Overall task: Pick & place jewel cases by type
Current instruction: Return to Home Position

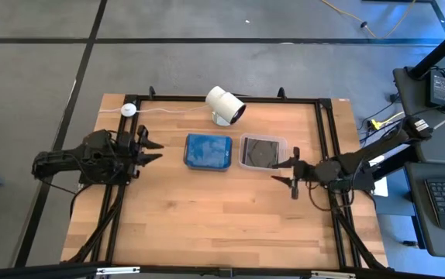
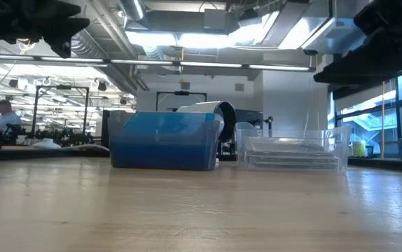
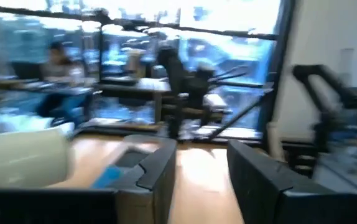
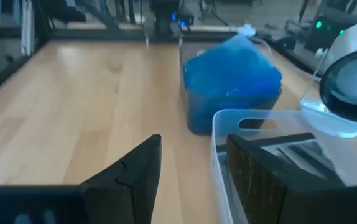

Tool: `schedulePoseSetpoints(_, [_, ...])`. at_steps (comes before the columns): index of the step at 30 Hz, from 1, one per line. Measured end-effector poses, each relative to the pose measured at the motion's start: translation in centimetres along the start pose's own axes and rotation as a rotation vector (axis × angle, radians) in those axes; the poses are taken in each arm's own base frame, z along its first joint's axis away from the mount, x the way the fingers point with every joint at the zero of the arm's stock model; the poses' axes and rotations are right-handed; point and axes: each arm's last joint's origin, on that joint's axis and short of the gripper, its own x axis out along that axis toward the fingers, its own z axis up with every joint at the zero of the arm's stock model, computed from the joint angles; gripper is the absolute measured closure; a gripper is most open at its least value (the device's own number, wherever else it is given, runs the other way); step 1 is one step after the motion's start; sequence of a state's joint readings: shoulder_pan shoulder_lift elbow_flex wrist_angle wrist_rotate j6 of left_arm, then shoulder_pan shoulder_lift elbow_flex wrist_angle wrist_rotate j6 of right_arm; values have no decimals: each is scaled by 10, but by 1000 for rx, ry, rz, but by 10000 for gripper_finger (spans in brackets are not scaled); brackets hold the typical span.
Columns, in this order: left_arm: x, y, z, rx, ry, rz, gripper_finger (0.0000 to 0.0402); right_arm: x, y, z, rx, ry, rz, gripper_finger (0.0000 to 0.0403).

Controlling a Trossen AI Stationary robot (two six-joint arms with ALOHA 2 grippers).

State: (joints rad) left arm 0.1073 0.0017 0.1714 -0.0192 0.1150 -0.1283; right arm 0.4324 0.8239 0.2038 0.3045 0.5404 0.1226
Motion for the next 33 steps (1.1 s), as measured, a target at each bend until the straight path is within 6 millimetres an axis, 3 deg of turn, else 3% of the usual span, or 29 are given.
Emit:
schedulePoseSetpoints(4, [-1, 4, 5, 8, -14, 66, 261, -10, -7, -2, 33, -55, 11, 217])
schedulePoseSetpoints(12, [6, 11, -28, 3, -76, 76, 261, -23, -13, 3, 35, -146, 42, 217])
schedulePoseSetpoints(19, [6, 12, -33, 22, -50, 79, 265, -27, -14, 1, 59, -145, 119, 217])
schedulePoseSetpoints(23, [6, 13, -44, 1, 41, 91, 263, -30, -16, -8, 66, -176, 156, 217])
schedulePoseSetpoints(33, [7, 13, -44, 101, 47, 105, 261, -46, -28, -22, 23, -272, 99, 217])
